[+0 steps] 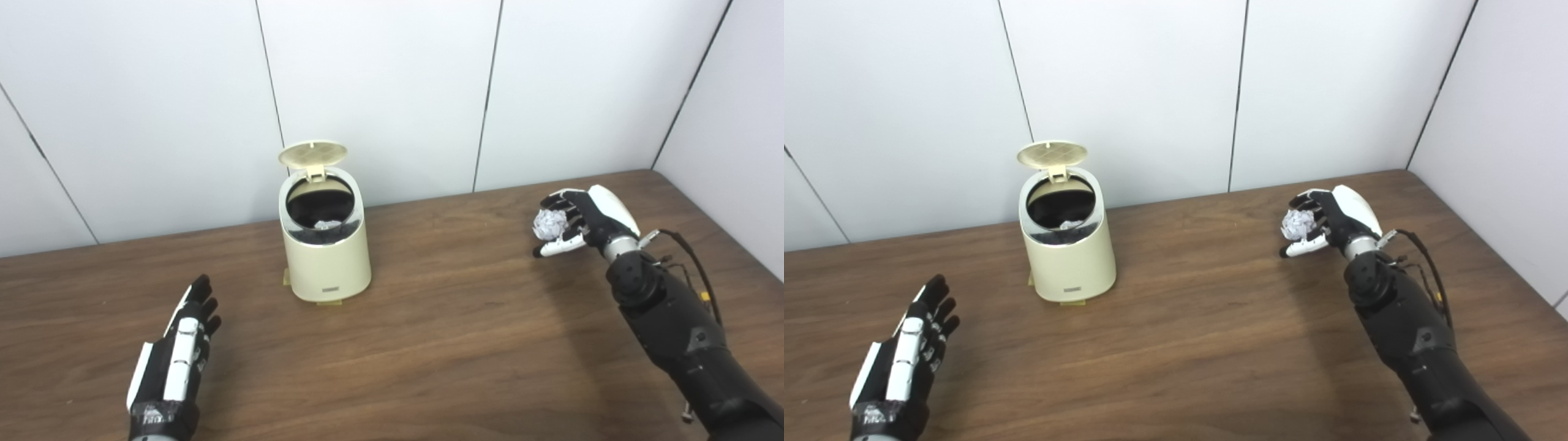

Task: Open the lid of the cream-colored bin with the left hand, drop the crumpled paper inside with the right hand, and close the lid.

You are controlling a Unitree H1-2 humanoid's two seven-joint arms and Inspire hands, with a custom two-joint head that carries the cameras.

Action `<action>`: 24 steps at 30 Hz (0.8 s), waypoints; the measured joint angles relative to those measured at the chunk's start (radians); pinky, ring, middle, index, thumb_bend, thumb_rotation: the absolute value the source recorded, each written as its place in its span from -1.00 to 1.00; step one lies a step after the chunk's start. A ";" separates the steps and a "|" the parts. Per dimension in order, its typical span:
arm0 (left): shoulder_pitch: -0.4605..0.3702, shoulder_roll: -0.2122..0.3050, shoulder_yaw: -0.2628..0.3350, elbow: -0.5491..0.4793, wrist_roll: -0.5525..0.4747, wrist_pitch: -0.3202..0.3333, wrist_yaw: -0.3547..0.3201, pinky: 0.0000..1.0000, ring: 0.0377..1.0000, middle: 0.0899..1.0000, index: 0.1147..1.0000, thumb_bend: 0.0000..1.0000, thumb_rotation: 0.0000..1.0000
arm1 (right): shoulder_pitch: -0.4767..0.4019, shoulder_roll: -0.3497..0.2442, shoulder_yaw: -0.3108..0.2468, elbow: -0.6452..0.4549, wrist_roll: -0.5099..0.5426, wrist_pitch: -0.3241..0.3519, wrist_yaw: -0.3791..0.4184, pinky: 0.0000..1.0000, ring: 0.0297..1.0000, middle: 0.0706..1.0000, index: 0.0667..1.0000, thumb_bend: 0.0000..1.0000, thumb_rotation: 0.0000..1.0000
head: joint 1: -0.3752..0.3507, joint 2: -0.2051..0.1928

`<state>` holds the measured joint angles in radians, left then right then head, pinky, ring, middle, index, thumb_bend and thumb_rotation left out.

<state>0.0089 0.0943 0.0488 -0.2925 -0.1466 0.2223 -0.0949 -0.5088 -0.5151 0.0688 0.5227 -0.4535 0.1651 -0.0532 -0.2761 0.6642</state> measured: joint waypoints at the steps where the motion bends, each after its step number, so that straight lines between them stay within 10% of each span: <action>1: 0.001 0.000 0.000 0.000 0.001 0.000 0.001 0.96 0.97 0.99 1.00 -0.01 0.67 | 0.000 0.000 0.000 0.000 0.000 0.000 0.000 0.10 0.16 0.23 0.26 0.66 -1.00 | 0.002 0.005; 6: 0.002 0.000 0.000 -0.005 0.000 0.000 0.001 0.96 0.97 0.99 1.00 0.00 0.72 | 0.005 0.005 0.000 -0.025 -0.009 0.027 -0.011 -0.13 -0.18 -0.07 -0.06 0.05 -1.00 | 0.009 0.008; 24: 0.006 -0.012 -0.009 -0.011 -0.006 -0.001 -0.001 0.95 0.98 0.99 1.00 0.09 0.80 | 0.044 0.027 0.023 -0.109 -0.063 -0.013 -0.069 -0.25 -0.25 -0.08 -0.06 0.00 -1.00 | 0.072 0.008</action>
<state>0.0145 0.0827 0.0393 -0.3039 -0.1527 0.2210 -0.0954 -0.4648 -0.4885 0.0916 0.4135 -0.5168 0.1526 -0.1224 -0.2042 0.6719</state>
